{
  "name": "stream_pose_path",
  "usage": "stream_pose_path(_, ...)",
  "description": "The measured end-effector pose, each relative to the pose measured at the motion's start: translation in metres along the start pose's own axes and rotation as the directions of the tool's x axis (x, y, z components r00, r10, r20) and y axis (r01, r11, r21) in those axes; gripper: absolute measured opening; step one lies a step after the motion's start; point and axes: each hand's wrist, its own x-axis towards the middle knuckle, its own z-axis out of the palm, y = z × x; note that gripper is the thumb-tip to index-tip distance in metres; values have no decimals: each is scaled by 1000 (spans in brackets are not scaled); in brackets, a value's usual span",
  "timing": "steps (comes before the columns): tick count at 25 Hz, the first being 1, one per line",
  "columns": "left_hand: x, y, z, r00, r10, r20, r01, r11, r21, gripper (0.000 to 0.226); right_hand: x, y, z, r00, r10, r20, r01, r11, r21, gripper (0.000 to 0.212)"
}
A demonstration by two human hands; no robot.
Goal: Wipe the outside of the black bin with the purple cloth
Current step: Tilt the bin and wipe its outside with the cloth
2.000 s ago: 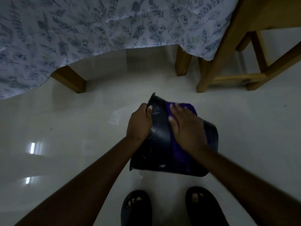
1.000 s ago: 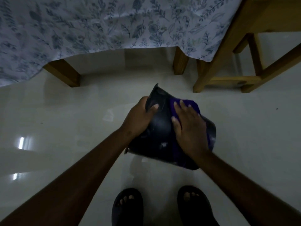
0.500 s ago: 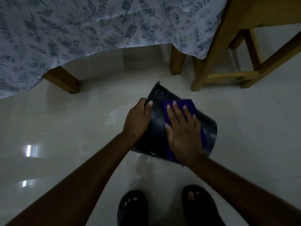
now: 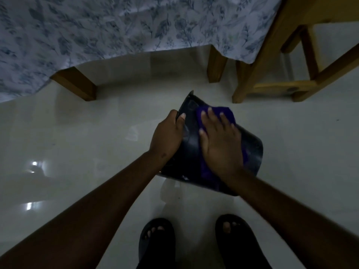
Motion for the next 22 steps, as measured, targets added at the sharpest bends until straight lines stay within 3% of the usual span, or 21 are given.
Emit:
stream_pose_path(4,2,9,-4,1000,-18,14,17,999,44,29,27,23,-9,987,158,4,-158,981,109,58)
stream_pose_path(7,10,16,-1,999,-50,16,49,996,72,30,-47,-4,1,998,55,10,-55,998,-39,58)
stream_pose_path(9,6,13,1,999,-52,10,51,997,58,32,-73,-19,5,999,-27,-19,27,999,-19,57)
stream_pose_path(13,6,8,-6,995,-103,14,102,993,55,36,-1,-6,-5,1000,11,-11,-9,994,107,53)
stream_pose_path(16,9,14,-16,982,-146,116,162,975,-149,35,38,13,-7,999,-3,43,-4,985,170,51)
stream_pose_path(19,-12,3,-19,994,-39,105,44,998,-51,26,49,25,-9,994,-25,108,-1,974,227,48)
stream_pose_path(22,-14,-5,-16,999,-1,49,0,1000,19,29,-5,22,-5,999,19,28,-21,996,82,52)
